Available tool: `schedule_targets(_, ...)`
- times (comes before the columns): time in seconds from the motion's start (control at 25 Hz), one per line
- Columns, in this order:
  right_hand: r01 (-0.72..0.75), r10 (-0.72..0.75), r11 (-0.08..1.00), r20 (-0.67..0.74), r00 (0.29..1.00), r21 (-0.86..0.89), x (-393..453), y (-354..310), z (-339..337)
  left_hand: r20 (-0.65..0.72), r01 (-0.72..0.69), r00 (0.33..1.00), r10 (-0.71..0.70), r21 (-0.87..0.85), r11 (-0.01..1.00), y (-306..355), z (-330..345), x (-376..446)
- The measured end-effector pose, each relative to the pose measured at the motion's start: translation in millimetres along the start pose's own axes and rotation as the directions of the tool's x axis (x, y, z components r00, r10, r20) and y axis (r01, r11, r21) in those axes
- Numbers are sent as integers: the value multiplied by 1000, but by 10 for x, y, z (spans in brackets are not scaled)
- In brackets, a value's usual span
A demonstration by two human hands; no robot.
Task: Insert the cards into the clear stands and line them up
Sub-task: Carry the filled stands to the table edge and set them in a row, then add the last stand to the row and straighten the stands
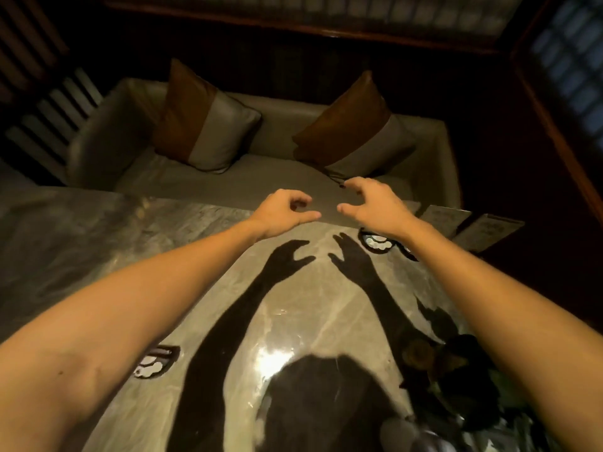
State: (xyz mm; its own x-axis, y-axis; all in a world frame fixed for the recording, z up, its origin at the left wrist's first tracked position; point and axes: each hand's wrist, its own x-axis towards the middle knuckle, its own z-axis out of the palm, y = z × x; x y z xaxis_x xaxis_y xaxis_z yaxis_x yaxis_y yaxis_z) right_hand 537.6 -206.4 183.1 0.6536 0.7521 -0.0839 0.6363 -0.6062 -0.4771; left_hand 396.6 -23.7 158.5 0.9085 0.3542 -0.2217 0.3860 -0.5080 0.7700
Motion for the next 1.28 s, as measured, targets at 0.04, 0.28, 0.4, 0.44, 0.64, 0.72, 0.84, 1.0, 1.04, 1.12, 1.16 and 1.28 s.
schedule_targets(0.04, 21, -21, 1000, 6, 1000, 19, -56, -233, 103, -40, -6, 999, 5, -4, 1000, -90, -152, -231)
schedule_targets(0.28, 52, -64, 983, 62, 996, 175, -421, -1318, 797, -254, 3, 967, -16, -54, 999, -697, -838, -1353)
schedule_targets(0.4, 72, -106, 966, 125, 987, 249, -630, -1830, 1251, -350, 52, 933, -87, -108, 993, -1173, -1063, -1874)
schedule_targets(0.44, 72, -115, 963, 151, 982, 261, -695, -1968, 1404, -369, 62, 924, -102, -118, 991, -1319, -1103, -2030)
schedule_targets(0.64, 102, -175, 951, 234, 956, 291, -974, -2557, 2049, -434, 124, 877, -208, -212, 969, -2019, -1210, -2661)
schedule_targets(0.72, 103, -199, 942, 288, 937, 318, -1115, -2722, 2294, -404, 166, 876, -263, -258, 952, -2301, -1195, -2870)
schedule_targets(0.84, 98, -220, 940, 360, 907, 326, -1253, -2889, 2571, -332, 227, 884, -328, -307, 924, -2620, -1130, -3116)
schedule_targets(1.0, 82, -223, 940, 413, 883, 331, -1368, -3009, 2842, -281, 247, 887, -366, -379, 892, -2889, -1006, -3256)
schedule_targets(1.04, 80, -222, 940, 416, 882, 332, -1382, -3011, 2887, -274, 251, 886, -375, -395, 883, -2938, -965, -3266)
schedule_targets(1.12, 71, -207, 944, 411, 888, 323, -1372, -2980, 2975, -258, 257, 883, -391, -431, 865, -3041, -886, -3259)
schedule_targets(1.16, 72, -195, 949, 391, 899, 308, -1355, -2956, 3008, -262, 261, 880, -397, -432, 863, -3079, -849, -3244)
schedule_targets(1.28, 42, -155, 947, 341, 927, 317, -1295, -2900, 3027, -292, 273, 845, -448, -485, 831, -3107, -782, -3185)
